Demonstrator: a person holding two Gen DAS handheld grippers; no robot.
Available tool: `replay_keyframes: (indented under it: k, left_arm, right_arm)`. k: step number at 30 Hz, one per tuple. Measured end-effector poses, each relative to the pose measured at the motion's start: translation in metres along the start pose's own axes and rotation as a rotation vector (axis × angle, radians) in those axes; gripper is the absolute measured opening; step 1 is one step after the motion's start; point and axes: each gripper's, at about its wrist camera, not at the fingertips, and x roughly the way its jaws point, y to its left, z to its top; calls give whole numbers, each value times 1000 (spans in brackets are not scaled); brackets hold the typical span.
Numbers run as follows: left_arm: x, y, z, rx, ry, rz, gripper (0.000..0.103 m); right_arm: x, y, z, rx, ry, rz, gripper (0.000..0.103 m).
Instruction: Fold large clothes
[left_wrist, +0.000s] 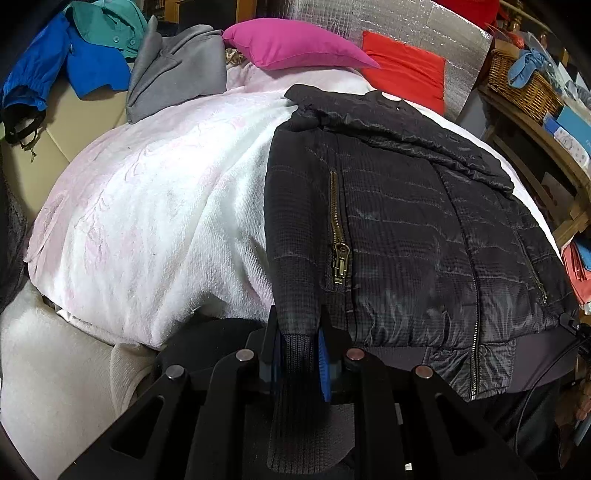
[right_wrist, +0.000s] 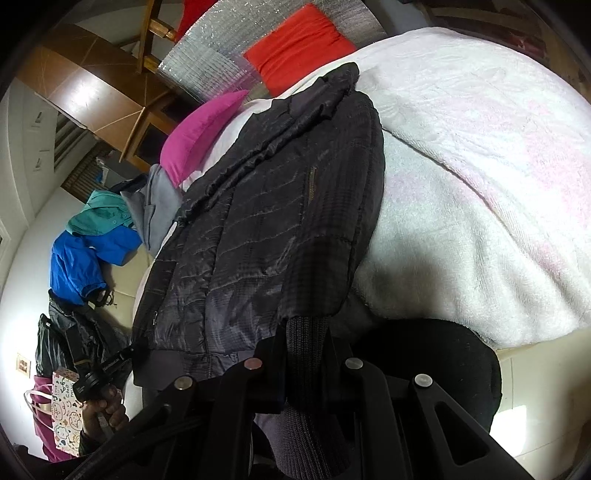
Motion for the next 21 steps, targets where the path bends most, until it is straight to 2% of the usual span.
replay_keyframes:
  k: [8, 21]
  left_arm:
    - [-13, -1, 1, 4, -21, -7, 18]
    - [-30, 10, 9, -29, -40, -68, 18]
  right_arm:
    - [-7, -2, 5, -2, -9, 37, 13]
    - [-27, -7, 13, 19, -38, 133, 13]
